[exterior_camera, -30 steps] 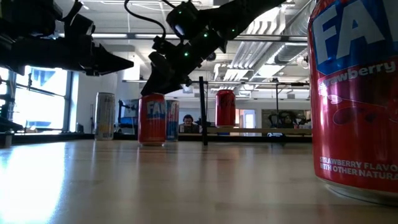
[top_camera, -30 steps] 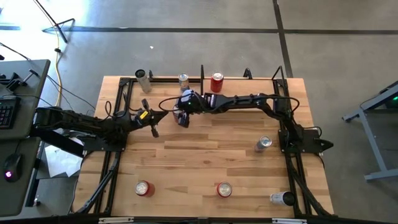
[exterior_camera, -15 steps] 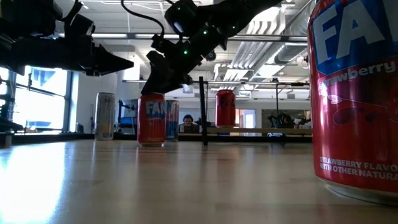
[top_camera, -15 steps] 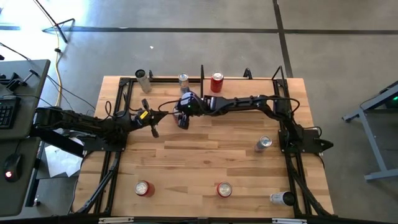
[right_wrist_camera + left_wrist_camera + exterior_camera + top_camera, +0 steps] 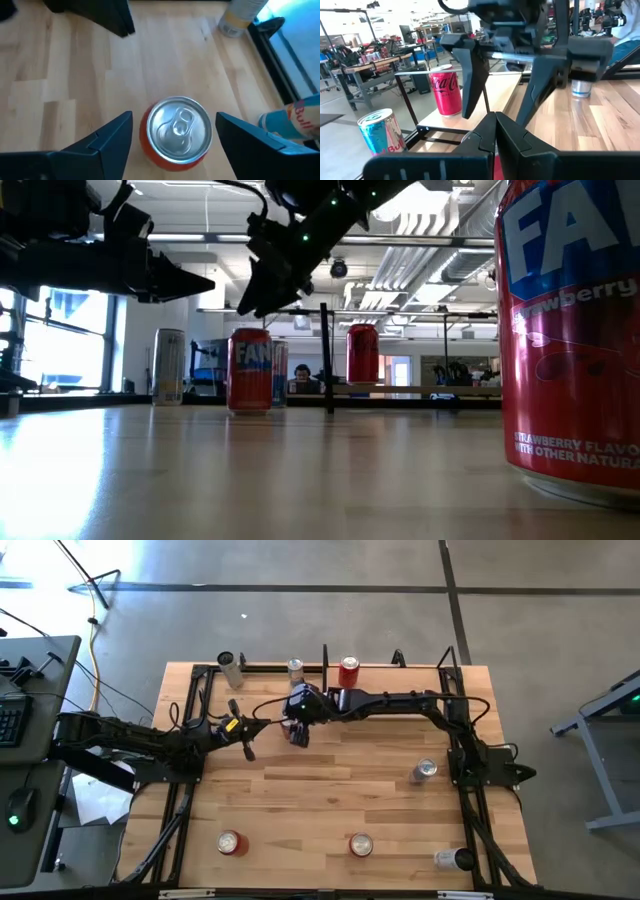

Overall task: Place canned beverage on shelf
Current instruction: Put the top red soda can on the shelf

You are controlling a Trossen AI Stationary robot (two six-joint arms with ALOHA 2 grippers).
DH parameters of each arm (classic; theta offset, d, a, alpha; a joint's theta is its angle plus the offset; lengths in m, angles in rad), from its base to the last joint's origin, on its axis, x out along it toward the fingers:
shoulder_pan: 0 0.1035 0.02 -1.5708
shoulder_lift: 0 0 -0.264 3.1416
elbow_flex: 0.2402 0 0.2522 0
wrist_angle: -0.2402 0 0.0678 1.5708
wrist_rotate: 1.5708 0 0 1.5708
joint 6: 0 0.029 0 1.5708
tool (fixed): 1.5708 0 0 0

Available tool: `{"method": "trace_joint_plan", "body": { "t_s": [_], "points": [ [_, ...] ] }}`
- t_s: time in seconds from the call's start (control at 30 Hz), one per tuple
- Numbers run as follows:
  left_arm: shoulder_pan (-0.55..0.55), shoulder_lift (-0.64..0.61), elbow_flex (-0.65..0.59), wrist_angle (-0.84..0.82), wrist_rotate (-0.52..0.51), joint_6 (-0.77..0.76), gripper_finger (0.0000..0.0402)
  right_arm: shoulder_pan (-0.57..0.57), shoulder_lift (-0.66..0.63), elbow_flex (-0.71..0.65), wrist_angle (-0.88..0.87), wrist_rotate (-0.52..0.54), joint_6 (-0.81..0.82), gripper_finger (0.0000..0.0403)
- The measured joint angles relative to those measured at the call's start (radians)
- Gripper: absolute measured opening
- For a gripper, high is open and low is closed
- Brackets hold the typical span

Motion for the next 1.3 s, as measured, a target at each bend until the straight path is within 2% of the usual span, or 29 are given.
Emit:
{"method": "trace_joint_plan", "body": {
  "t_s": [0.17, 0.33, 0.5, 1.3],
  "points": [
    [0.0, 0.0, 0.0, -0.002, 0.0, 0.0, 0.0, -0.036, 0.002, 0.012, -0.015, -0.177, 0.007, 0.0273],
    [0.0, 0.0, 0.0, -0.002, 0.0, 0.0, 0.0, -0.049, 0.004, -0.013, 0.0, -0.123, -0.004, 0.0273],
    [0.0, 0.0, 0.0, -0.002, 0.0, 0.0, 0.0, -0.05, 0.008, -0.013, 0.003, -0.175, -0.014, 0.0273],
    [0.0, 0.0, 0.0, -0.012, 0.0, 0.001, 0.0001, -0.05, 0.064, -0.009, 0.049, -0.179, -0.022, 0.0273]
  ]
}}
